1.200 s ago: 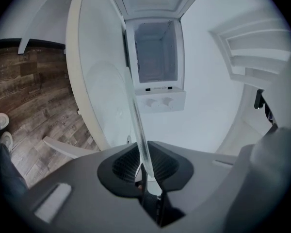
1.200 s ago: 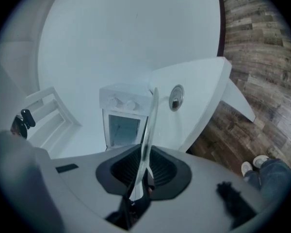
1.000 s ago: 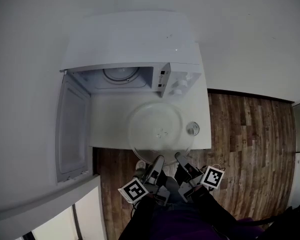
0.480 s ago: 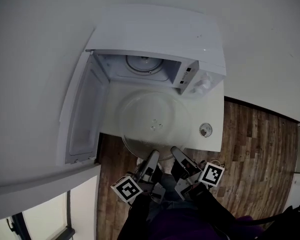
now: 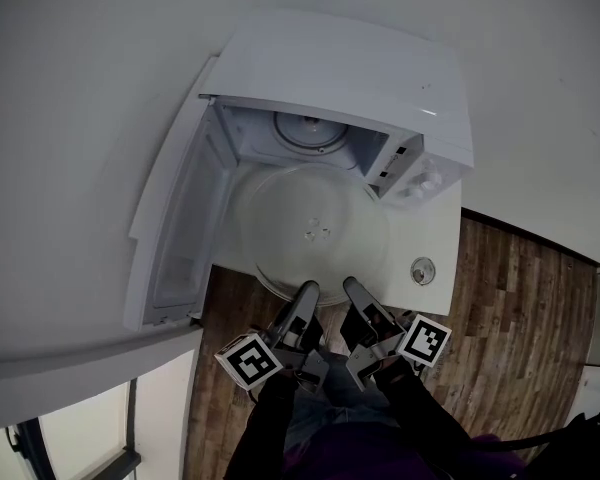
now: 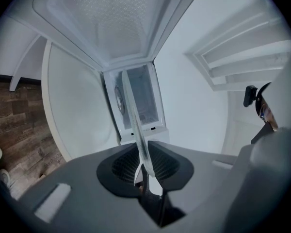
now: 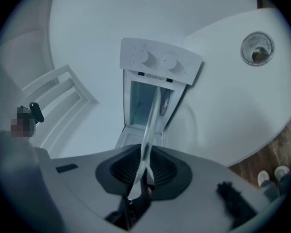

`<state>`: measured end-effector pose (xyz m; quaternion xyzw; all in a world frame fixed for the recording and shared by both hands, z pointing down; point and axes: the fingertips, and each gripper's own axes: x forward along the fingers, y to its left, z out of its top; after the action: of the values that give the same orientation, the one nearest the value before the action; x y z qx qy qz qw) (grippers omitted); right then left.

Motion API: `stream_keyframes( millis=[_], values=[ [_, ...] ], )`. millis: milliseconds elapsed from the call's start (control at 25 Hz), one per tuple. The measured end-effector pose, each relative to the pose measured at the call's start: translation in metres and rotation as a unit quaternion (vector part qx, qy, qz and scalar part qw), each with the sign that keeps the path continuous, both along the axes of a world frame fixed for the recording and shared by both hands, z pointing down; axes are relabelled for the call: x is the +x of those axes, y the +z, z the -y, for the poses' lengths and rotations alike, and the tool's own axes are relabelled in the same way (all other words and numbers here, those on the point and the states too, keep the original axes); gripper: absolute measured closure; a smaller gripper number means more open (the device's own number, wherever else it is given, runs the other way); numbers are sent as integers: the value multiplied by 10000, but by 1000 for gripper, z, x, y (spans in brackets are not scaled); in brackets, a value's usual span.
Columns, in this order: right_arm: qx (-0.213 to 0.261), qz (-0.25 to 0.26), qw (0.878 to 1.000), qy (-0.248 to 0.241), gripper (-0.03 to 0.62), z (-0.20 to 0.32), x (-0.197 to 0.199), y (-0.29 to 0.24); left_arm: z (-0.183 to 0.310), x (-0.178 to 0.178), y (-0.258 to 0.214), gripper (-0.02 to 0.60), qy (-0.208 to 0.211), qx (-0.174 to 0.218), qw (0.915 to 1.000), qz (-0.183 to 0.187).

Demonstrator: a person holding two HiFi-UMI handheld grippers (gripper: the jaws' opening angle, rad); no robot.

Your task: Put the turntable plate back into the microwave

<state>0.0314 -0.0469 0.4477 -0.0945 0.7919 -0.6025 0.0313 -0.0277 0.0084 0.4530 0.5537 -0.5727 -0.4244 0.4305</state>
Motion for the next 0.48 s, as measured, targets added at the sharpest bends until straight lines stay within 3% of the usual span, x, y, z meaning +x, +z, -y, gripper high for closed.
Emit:
stream_keyframes(
  millis=[480],
  values=[
    [121,138,9991,372,531,33,-36,-2,36,-40,-6,512,45,73,10000,25]
  ],
)
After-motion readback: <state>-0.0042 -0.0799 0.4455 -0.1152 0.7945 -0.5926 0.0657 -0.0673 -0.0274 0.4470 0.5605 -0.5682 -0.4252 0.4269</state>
